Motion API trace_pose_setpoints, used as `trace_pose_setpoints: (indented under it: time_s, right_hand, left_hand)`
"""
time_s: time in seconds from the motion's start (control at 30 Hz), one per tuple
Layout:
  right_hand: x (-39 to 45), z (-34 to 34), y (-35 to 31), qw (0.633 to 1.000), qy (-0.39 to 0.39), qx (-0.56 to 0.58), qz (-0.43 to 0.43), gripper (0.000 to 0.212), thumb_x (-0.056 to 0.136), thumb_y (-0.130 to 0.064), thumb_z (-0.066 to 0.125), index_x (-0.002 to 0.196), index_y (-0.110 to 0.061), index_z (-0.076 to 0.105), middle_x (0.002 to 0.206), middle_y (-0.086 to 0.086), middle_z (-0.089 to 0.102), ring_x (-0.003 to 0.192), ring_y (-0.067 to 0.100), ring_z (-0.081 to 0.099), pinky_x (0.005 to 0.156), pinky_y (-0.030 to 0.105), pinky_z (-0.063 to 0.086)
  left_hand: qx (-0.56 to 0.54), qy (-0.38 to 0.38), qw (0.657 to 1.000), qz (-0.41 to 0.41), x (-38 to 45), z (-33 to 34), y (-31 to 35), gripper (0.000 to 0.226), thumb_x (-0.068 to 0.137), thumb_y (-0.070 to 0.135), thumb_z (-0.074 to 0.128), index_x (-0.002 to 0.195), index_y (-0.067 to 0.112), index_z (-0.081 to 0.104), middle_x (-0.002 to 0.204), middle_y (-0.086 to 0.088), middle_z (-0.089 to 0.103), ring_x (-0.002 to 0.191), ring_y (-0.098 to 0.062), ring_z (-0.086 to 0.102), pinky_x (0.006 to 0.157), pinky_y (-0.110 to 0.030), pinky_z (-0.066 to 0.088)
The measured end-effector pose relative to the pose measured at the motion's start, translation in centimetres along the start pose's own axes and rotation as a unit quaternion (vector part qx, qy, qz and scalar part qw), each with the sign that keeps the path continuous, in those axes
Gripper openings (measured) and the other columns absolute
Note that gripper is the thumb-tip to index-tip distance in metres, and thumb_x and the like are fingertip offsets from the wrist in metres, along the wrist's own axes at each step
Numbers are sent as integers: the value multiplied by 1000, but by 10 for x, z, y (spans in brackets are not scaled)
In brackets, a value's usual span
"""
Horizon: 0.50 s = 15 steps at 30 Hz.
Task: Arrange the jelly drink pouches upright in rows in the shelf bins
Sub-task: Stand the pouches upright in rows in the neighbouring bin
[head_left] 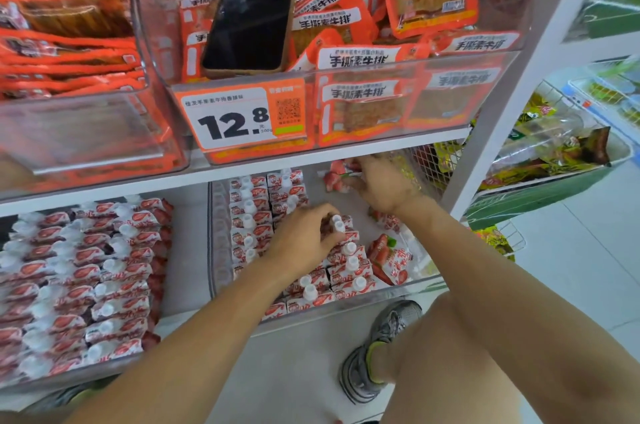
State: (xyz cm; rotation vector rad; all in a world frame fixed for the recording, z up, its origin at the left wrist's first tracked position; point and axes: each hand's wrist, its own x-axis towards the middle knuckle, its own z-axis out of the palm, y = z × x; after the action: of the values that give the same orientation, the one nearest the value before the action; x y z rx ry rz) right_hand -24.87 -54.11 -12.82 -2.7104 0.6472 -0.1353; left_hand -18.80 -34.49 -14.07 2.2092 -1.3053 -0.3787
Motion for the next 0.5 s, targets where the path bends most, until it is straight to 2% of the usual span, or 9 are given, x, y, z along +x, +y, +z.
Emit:
trace_pose_setpoints:
  time_s: [0.07, 0.13, 0.2, 0.27, 0.3, 0.37, 0.43, 0.5]
  right_hand:
    - [-4, -13, -10, 999, -30, 8, -24, 38, 95, -32, 61, 130, -16, 57, 123, 13, 65, 111, 33, 60, 89, 40, 50]
    - [-7, -18, -16, 997, -65, 22, -26, 35, 92, -37, 65, 125, -26, 64, 119, 4, 69, 106, 26, 64, 87, 37, 52]
    - [-12, -15, -17, 983, -132, 127, 21, 47, 82, -37, 76, 126, -26, 63, 114, -1, 71, 104, 17, 66, 95, 40, 52]
    - [-14, -12, -14, 943, -195, 255, 84, 59, 78, -23, 82, 132, -20, 57, 116, 1, 71, 109, 15, 65, 103, 38, 49]
    - [-15, -10, -14, 935, -213, 269, 89, 59, 80, -15, 80, 134, -19, 56, 122, 2, 68, 112, 15, 63, 103, 34, 49]
    - [-14, -11, -16, 944, -251, 208, 59, 56, 85, -11, 73, 136, -24, 55, 138, -1, 57, 125, 16, 54, 102, 25, 43]
    - [-13, -14, -23, 951, -293, 101, 16, 62, 86, -14, 69, 141, -33, 49, 151, -7, 41, 137, 16, 41, 101, 24, 36]
    - [-10, -12, -22, 952, -299, 67, 15, 67, 85, -14, 70, 143, -36, 46, 155, -7, 34, 139, 18, 37, 101, 25, 37]
  left_hand:
    - [-9, 4, 1000, 3, -1, 0, -1, 31, 85, 39, 69, 113, 27, 61, 105, 4, 70, 92, -14, 65, 80, -34, 54]
    - [-14, 5, 1000, 8, -2, 1, 1, 29, 86, 39, 68, 112, 30, 61, 103, 5, 70, 90, -14, 66, 78, -34, 55]
    - [-8, 7, 1000, 7, -3, 1, 4, 28, 86, 39, 66, 113, 31, 61, 101, 5, 70, 87, -14, 65, 76, -34, 55]
    - [6, 17, 1000, 6, -4, 1, 6, 28, 87, 39, 62, 114, 31, 60, 98, 4, 69, 85, -16, 64, 73, -35, 55]
    - [9, 20, 1000, 8, -5, 1, 6, 28, 87, 39, 61, 114, 30, 60, 97, 4, 69, 84, -16, 63, 72, -35, 54]
    - [8, 27, 1000, 12, -7, 1, 7, 27, 89, 39, 60, 113, 26, 62, 95, 3, 68, 81, -14, 62, 70, -33, 53]
    - [5, 31, 999, 18, -10, 0, 8, 27, 90, 39, 59, 113, 24, 63, 94, 2, 67, 83, -14, 61, 71, -32, 52]
    - [3, 38, 999, 25, -16, -3, 6, 28, 91, 37, 59, 114, 22, 63, 103, 1, 65, 96, -16, 57, 80, -33, 49]
